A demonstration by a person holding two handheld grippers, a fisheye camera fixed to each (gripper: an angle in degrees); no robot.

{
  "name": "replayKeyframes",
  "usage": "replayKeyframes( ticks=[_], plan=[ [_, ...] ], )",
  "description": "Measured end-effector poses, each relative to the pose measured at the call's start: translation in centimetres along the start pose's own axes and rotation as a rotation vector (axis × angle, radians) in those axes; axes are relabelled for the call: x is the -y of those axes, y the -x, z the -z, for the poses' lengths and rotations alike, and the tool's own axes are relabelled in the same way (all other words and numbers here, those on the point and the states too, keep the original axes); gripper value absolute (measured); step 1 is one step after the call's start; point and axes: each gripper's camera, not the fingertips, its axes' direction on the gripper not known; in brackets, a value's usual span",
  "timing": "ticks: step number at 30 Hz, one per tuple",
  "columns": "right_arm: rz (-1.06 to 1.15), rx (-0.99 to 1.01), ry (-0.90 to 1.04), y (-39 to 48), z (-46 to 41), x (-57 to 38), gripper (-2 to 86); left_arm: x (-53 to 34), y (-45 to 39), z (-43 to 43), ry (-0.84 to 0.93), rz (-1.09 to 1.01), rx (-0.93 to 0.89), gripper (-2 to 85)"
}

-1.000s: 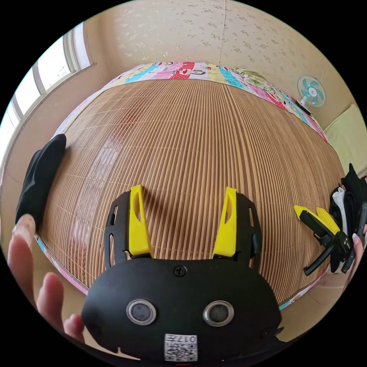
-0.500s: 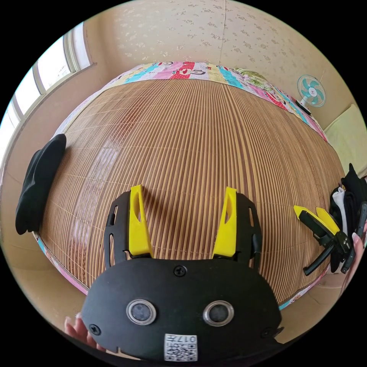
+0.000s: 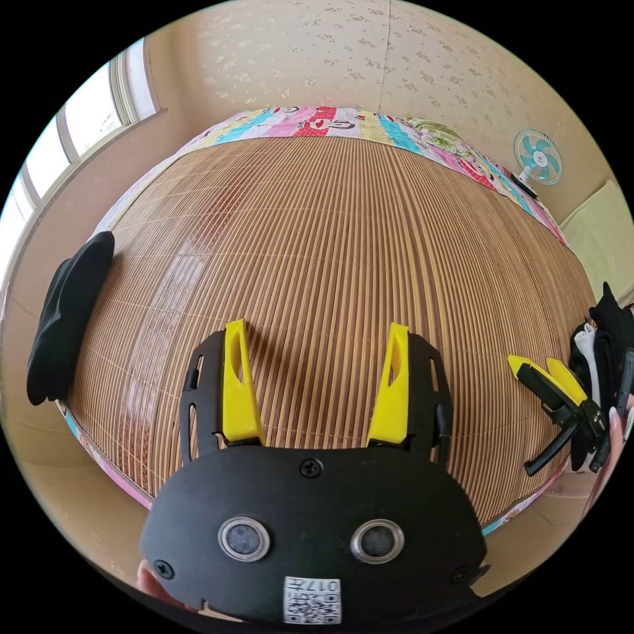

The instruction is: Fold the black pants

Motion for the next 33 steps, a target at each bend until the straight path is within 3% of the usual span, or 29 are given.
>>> replayKeyframes(
  ticks=[33],
  plan=[
    [-0.005,0.006,-0.002,1.7,1.8,-1.5,26.8,-2.9,-5.3,-1.9,0.0,0.003,-0.003,27.6]
  ],
)
